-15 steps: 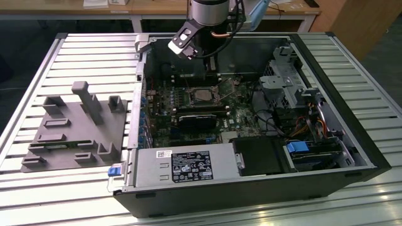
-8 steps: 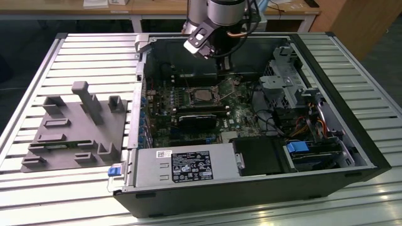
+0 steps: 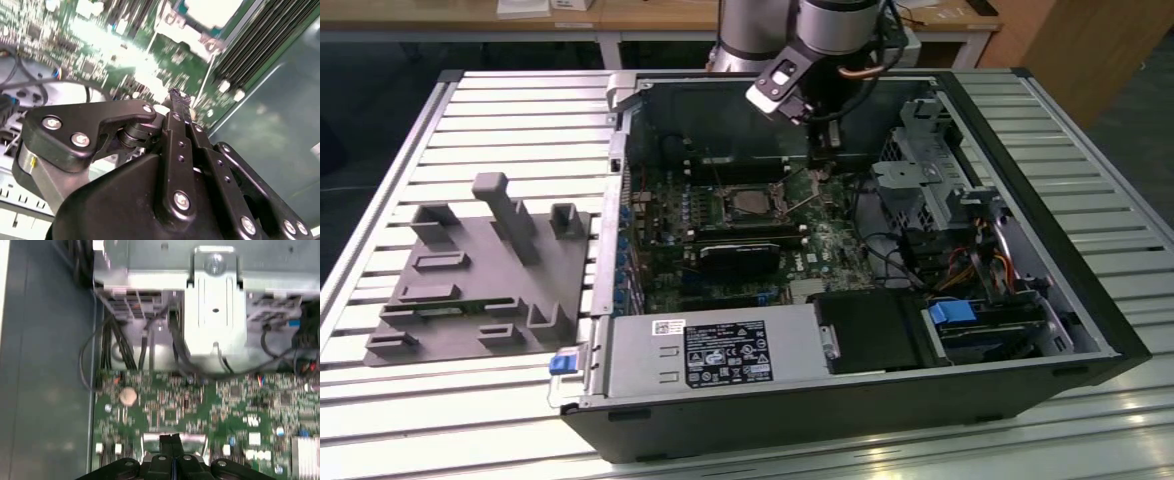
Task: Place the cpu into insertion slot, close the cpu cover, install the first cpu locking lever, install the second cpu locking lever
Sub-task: 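Close the cpu cover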
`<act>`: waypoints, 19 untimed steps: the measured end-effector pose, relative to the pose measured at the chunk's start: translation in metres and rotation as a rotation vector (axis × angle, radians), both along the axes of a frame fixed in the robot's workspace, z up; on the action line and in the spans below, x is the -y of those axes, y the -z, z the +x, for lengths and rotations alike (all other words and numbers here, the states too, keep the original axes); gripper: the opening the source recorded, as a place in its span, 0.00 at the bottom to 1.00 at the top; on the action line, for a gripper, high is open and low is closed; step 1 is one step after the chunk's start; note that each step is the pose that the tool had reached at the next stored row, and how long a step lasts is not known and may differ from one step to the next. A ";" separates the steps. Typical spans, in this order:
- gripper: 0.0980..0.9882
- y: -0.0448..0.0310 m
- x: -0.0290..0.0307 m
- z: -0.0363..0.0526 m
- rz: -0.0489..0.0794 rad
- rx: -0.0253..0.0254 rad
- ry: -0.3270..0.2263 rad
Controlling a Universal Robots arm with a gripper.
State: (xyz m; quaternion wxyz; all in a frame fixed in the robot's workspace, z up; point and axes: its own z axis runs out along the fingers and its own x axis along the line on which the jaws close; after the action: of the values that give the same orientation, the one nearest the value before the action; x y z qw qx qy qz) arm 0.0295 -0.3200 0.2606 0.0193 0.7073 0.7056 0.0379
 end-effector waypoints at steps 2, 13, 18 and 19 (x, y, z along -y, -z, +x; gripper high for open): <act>0.00 0.0000 0.0000 0.0073 0.000 0.0000 0.000; 0.00 0.0065 0.0000 0.0254 0.000 -0.0022 0.000; 0.00 0.0153 0.0000 0.0262 0.000 -0.0062 0.000; 0.00 0.0167 0.0000 0.0263 0.000 -0.0069 0.000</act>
State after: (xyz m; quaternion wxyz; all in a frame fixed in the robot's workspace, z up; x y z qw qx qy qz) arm 0.0558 -0.3200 0.2439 0.0169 0.7075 0.7056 0.0354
